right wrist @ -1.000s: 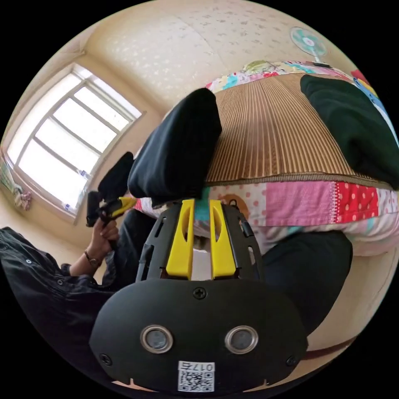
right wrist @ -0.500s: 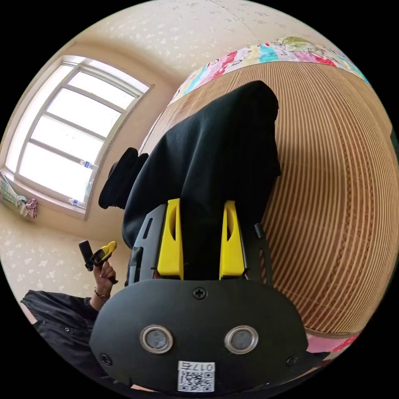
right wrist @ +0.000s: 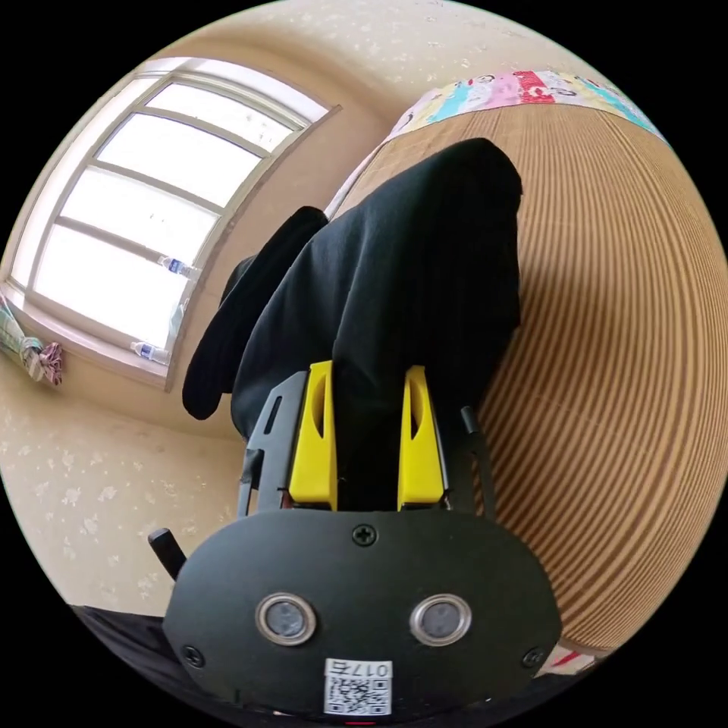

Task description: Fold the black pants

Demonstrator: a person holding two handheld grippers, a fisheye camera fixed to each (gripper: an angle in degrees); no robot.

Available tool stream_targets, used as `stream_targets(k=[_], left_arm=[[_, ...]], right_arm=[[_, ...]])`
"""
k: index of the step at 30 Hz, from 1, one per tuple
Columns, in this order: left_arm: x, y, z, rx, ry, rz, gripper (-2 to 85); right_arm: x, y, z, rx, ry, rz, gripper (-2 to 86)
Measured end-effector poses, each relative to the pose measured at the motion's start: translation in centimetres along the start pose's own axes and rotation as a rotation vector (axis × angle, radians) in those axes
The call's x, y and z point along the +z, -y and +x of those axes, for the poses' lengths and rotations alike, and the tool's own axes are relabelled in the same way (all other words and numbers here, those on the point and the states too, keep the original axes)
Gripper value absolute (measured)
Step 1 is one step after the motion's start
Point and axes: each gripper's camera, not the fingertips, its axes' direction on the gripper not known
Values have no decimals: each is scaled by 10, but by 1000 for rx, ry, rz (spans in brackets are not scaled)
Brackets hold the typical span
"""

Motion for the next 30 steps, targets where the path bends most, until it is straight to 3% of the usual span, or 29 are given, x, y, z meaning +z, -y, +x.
stream_targets(k=[5,8,14,17,24,30], left_arm=[[16,-14,14,48,-14,-65,86],[29,-24,26,85,34,-82,86],[74,-24,80,255,76,-159,82],[107,-25,120,416,97,-212,80],[171,-43,179,519,-43,-272,71],[189,-60,196,544,-67,-327,70]], right_arm=[[-27,-3,6,-93,128,-115,123],[-78,-68,18,-165,197,-72,100],[-202,-218,42,-223,11,-76,69],[-304,-286,58,-126,-241,91,58],[-554,-454,62,243,-676,808,49],[-701,-478,72,518,-921,1017,98]])
